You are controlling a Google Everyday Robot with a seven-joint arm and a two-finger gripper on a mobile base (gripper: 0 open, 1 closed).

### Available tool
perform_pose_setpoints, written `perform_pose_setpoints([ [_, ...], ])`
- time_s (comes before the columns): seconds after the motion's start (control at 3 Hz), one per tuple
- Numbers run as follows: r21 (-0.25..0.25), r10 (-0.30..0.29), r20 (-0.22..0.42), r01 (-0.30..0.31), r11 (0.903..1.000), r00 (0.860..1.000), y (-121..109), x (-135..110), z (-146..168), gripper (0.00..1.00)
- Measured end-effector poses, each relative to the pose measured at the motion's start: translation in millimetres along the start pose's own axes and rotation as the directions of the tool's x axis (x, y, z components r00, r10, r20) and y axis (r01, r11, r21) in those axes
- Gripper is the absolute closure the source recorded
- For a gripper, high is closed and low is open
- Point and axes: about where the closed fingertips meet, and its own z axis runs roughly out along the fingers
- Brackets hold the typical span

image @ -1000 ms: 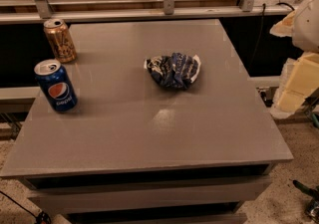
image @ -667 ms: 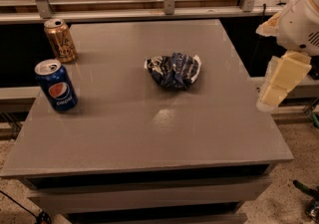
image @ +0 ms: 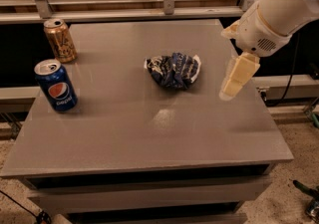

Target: Move blue chip bag near orange can

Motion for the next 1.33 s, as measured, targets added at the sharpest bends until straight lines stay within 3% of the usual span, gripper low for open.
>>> perform_pose_setpoints([
  [0.33, 0.005, -0.02, 0.048, 0.02, 0.9998, 0.999, -28, -21, 35, 0.0],
  [1.0, -0.013, -0.03, 0.058, 0.03, 0.9995, 0.998, -31, -25, 40, 0.0],
  [1.33, -0.075, -0.054, 0.081, 0.06, 0.9954, 0.995, -36, -37, 57, 0.0],
])
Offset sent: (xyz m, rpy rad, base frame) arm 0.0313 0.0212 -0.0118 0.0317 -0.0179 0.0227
